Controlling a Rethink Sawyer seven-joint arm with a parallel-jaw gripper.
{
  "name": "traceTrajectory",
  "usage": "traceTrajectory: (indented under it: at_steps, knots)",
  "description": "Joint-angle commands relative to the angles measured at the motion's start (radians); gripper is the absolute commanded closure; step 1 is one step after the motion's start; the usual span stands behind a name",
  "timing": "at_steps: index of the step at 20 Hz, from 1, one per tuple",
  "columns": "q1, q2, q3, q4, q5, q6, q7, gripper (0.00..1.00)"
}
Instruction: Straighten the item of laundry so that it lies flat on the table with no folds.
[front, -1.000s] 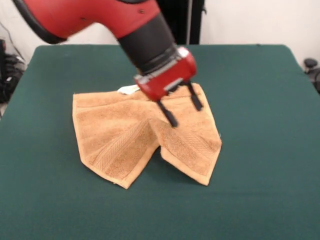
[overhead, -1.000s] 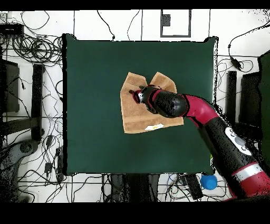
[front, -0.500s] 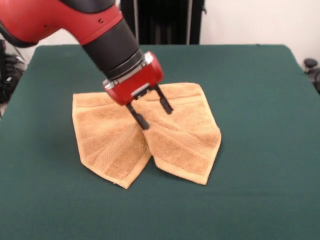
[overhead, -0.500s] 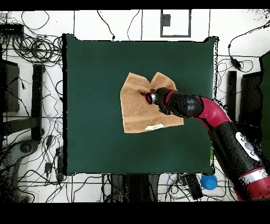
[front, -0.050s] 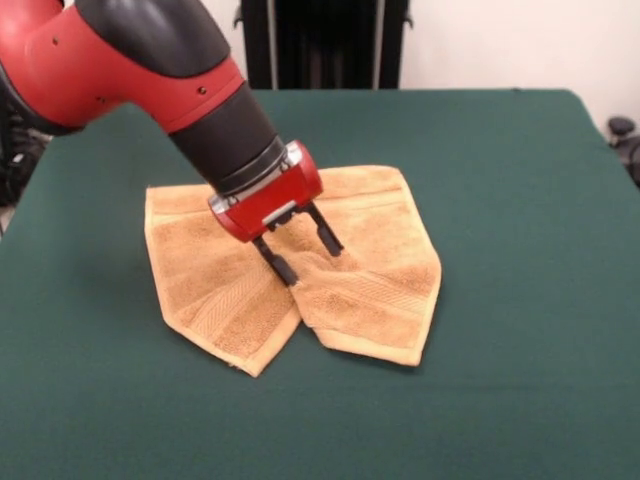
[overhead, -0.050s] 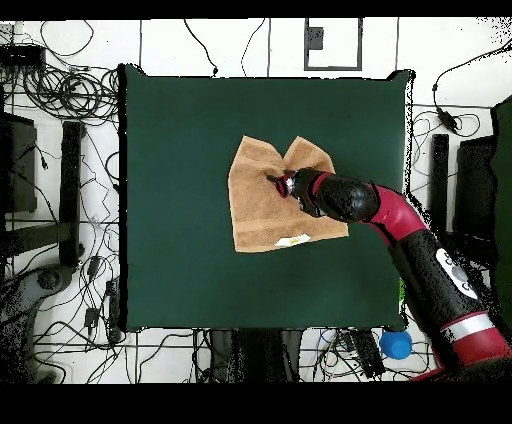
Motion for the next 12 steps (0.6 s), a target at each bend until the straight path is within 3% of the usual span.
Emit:
traceTrajectory:
  at_steps: [1,12]
  knots:
    - [0.055,0.075,0.008,-0.038,-0.074,-0.001,-0.177,0.00]
    - [0.110,0.024,-0.009,0.031,-0.083,-0.103,-0.028,0.00]
